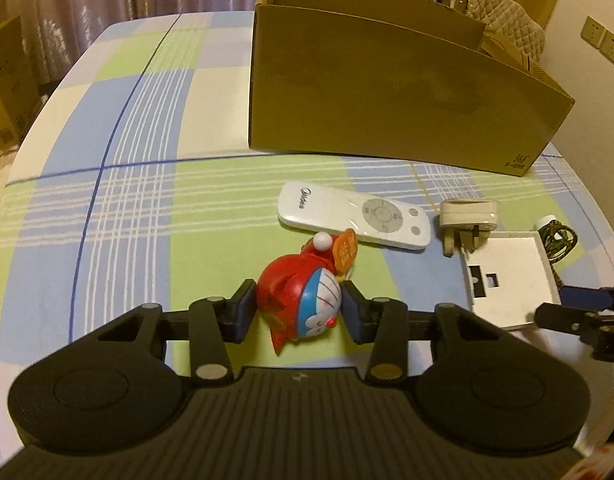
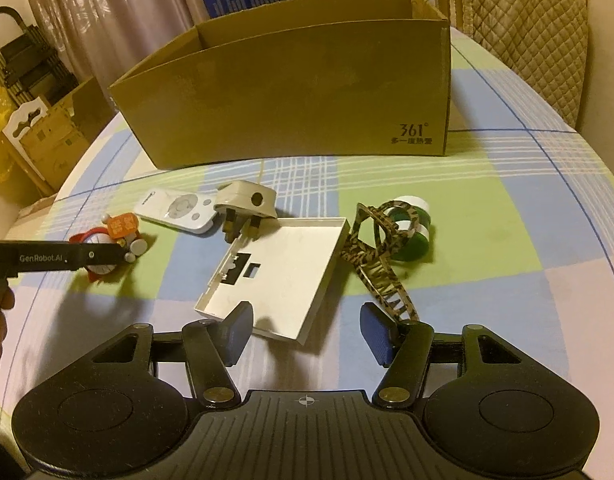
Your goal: Organize rigid objects
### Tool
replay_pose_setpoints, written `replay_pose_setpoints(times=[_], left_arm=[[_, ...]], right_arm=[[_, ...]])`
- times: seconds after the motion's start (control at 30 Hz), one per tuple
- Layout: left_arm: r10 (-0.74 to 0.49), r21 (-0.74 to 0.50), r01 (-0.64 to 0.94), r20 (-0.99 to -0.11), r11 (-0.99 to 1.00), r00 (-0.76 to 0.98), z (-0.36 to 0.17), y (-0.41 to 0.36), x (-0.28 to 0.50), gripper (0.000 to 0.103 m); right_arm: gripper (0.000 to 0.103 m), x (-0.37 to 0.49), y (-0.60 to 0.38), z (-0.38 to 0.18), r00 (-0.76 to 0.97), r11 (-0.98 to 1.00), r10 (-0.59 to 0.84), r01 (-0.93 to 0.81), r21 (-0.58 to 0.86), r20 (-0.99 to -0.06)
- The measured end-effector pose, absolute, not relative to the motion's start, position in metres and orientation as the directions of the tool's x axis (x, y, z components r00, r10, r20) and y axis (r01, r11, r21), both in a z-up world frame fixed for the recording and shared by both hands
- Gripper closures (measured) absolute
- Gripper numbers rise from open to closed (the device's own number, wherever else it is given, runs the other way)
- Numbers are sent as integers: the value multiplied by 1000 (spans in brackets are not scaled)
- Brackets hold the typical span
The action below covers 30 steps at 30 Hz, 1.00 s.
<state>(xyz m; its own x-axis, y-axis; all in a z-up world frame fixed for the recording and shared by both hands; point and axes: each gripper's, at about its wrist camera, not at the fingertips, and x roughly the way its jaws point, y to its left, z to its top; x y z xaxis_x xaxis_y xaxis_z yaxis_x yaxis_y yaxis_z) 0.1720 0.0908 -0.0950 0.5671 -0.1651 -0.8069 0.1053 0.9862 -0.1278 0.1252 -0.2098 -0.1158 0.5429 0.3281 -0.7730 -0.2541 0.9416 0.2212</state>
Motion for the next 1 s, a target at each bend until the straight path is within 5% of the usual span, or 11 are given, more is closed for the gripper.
replay_pose_setpoints(times=[0.2,0.67,0.73,0.77,0.8,0.83,0.87,1.0], left_arm=[[-163,-149,73,-804,986,572,-91,70,152,64],[-191,-160,105,-791,982,581,-88,36,106,64],[-187,-148,114,-794,982,579,-89,32,105,64],[-185,-144,115,-790,983,585,-89,31,104,63],[-185,-142,119,-785,983,591,-89,30,103,63],[-180,-135,120,-779,984,601,-88,30,102,64],[-172,-125,118,-774,985,610,-87,30,101,64],[-183,-121,142,-769,982,612,-88,30,102,63]], right_arm=[[93,128,-209,-114,532,938,338,-255,233,-776],[102,89,-258,-105,489,949,303,-231,213,-818],[95,84,-259,-103,511,953,286,-238,187,-810],[75,80,-256,-101,525,955,275,-249,164,-805],[38,78,-253,-100,536,954,271,-260,149,-799],[24,74,-251,-100,546,951,277,-273,145,-791],[17,70,-248,-99,561,947,289,-285,147,-775],[17,65,-232,-103,564,932,304,-342,118,-768]])
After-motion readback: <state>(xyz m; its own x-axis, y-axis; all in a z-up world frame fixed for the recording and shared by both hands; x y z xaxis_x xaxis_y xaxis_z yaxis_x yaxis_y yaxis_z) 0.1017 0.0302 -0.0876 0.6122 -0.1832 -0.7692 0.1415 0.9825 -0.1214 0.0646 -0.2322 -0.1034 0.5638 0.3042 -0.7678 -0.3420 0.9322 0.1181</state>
